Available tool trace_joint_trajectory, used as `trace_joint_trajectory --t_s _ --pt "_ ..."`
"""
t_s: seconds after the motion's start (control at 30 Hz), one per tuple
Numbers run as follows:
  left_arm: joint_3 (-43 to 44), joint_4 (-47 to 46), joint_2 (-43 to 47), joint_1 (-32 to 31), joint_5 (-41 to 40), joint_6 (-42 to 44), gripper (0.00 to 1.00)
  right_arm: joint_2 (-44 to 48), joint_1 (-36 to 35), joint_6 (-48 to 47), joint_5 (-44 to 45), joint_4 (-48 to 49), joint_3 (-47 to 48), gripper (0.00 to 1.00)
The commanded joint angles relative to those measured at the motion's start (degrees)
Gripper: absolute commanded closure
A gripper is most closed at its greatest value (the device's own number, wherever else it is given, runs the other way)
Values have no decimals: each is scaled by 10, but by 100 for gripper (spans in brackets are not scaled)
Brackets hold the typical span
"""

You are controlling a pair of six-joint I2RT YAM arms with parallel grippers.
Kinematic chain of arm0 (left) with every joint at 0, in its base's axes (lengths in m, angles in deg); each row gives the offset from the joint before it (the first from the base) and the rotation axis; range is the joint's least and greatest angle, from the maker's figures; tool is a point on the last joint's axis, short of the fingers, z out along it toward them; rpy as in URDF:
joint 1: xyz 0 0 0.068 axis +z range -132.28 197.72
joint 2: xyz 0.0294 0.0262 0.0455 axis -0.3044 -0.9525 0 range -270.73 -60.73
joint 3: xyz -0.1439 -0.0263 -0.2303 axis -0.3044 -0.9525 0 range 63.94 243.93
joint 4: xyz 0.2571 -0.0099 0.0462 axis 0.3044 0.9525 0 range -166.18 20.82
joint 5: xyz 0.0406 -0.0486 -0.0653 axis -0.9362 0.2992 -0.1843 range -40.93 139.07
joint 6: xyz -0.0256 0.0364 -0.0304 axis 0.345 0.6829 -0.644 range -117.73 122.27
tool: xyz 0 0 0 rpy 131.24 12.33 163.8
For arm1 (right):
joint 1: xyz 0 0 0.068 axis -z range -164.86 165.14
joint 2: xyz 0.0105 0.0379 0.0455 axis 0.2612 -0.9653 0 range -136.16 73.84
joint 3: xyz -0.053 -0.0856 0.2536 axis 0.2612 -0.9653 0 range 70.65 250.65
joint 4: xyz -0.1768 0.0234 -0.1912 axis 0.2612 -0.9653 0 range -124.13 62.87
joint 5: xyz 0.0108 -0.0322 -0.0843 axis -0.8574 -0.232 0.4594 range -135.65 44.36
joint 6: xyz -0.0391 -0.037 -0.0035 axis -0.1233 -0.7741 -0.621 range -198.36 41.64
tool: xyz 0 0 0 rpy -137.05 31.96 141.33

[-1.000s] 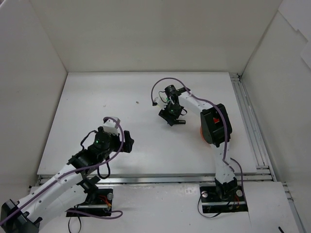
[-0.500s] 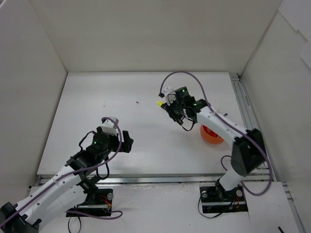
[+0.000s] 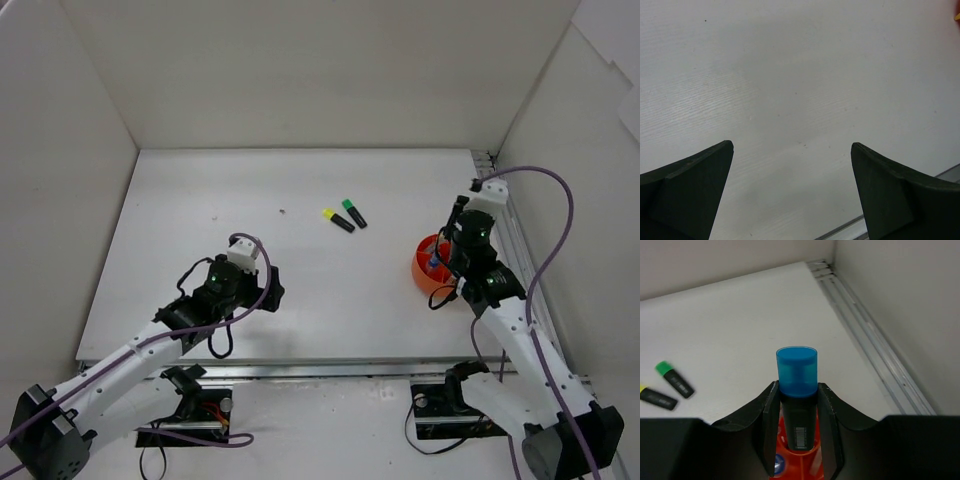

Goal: Sort the stationery into containers
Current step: Place the pen in the storage box.

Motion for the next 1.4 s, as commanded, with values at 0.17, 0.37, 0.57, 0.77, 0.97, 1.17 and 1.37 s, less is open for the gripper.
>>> trace_joint_trajectory --t_s 0.17,0.37,0.57,0.77,0.97,1.17,1.37 --pt "16 -65 -2 9 38 8 0 82 126 104 94 -40 -36 100" --pt "21 -53 1 9 32 9 0 40 189 137 81 -12 -59 100" --pt "21 -50 2 9 29 2 0 -18 191 135 28 108 -87 100" --pt "20 -51 6 9 25 -2 0 -79 191 115 -19 179 -93 100" --pt "25 -51 -2 9 24 -6 0 -80 191 133 -22 176 -105 100" --pt "28 -58 -16 9 35 -5 0 -67 191 133 -7 171 -136 99" --pt "31 -60 -22 9 41 -6 0 -77 191 131 -14 170 -145 95"
